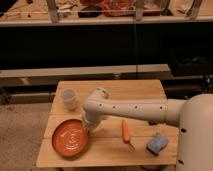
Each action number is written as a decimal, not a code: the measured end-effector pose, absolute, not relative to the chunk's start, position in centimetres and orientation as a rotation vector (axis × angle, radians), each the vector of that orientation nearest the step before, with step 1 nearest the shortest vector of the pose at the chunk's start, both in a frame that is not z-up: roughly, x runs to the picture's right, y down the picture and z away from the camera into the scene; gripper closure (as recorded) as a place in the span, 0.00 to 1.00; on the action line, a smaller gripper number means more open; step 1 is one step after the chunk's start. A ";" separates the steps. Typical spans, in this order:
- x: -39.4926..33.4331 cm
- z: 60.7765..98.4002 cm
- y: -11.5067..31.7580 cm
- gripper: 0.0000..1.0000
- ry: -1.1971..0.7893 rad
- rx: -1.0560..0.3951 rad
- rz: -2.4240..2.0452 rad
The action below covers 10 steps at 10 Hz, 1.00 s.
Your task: Drag the ceramic bowl in a circle
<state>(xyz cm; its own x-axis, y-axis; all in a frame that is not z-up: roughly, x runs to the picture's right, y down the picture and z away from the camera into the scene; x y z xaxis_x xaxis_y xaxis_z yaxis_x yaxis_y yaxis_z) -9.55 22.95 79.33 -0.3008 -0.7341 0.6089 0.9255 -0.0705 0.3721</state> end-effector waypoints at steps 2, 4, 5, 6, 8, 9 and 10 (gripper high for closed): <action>-9.8 79.5 22.8 0.99 -0.852 -0.313 -1.676; -9.8 80.0 22.2 0.99 -0.852 -0.315 -1.650; -9.5 80.4 21.8 0.99 -0.850 -0.316 -1.633; -9.1 80.7 21.5 0.99 -0.848 -0.317 -1.615; -8.3 81.0 21.3 0.99 -0.846 -0.320 -1.584; -7.9 81.1 21.2 0.99 -0.844 -0.322 -1.571; -7.8 81.1 21.2 0.99 -0.843 -0.325 -1.558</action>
<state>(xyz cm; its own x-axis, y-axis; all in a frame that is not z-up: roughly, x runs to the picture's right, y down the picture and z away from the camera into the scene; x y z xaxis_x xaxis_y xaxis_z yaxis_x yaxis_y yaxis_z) -7.77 21.19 81.06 -0.1878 -0.7387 0.6473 0.9459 0.0414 0.3217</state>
